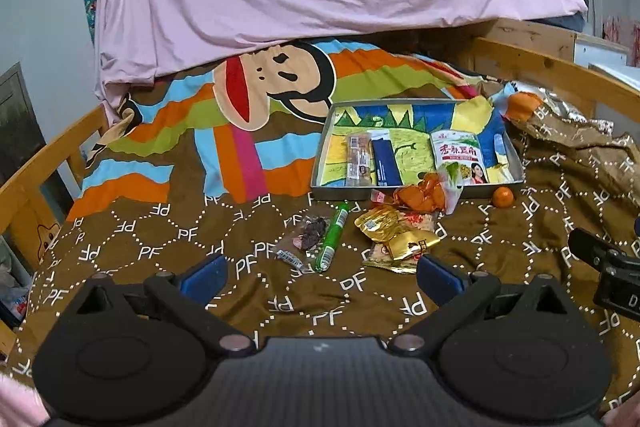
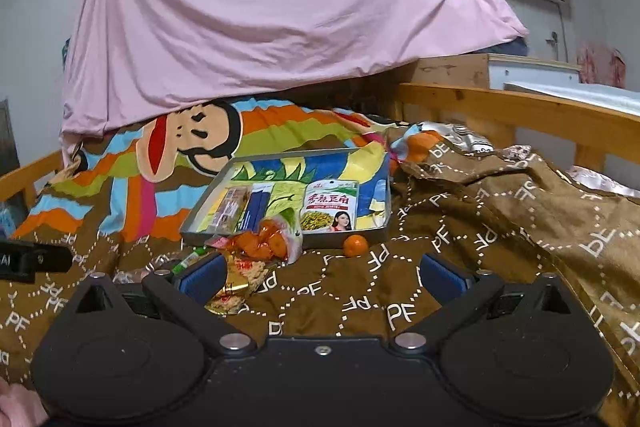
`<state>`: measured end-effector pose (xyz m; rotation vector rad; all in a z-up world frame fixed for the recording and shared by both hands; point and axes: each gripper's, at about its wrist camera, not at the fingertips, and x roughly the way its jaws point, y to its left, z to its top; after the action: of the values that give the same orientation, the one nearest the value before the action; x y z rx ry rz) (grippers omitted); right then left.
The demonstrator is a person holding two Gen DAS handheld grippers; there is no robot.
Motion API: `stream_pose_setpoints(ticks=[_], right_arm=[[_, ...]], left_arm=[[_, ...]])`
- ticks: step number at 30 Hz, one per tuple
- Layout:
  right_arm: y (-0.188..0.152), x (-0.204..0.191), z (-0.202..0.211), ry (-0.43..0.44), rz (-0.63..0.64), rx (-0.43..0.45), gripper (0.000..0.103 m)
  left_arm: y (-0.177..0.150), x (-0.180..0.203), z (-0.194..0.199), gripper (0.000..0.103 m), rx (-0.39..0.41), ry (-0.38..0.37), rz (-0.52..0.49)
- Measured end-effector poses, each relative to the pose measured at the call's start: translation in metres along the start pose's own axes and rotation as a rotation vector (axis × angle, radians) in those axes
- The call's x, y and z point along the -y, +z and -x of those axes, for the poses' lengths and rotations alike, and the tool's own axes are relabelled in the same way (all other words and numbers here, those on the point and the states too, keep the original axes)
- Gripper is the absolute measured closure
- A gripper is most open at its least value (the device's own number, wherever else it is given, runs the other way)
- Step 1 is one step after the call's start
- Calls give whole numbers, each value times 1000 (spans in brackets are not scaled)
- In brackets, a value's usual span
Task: Organize snacks
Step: 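Withdraw both tools from the tray toward the remaining snacks, then grasp the gold wrapped bag with the right tool while the left tool grasps the green sausage stick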
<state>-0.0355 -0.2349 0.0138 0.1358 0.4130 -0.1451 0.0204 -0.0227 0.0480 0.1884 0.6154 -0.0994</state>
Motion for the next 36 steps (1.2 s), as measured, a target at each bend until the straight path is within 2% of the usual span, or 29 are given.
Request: stream_pose_setpoints(ticks=[8, 11, 20, 26, 30, 33, 36], right_arm=[[-4, -13, -12, 37, 73, -22, 1], [-6, -18, -23, 62, 81, -42, 1], [-12, -44, -76, 136, 161, -114, 1], [-18, -61, -119, 189, 216, -165, 1], [-16, -65, -148, 239, 196, -240, 1], [-16, -62, -167, 278, 145, -331, 1], [-15, -64, -175, 271, 131, -378, 1]], left_arm=[[12, -10, -59, 1, -107, -52, -35], [14, -16, -81, 0, -122, -70, -53], [14, -28, -148, 0, -165, -164, -194], [12, -38, -194, 1, -197, -176, -151], [14, -43, -214, 1, -193, -202, -117], [14, -42, -226, 1, -185, -204, -122], [15, -38, -228, 1, -159, -220, -130]])
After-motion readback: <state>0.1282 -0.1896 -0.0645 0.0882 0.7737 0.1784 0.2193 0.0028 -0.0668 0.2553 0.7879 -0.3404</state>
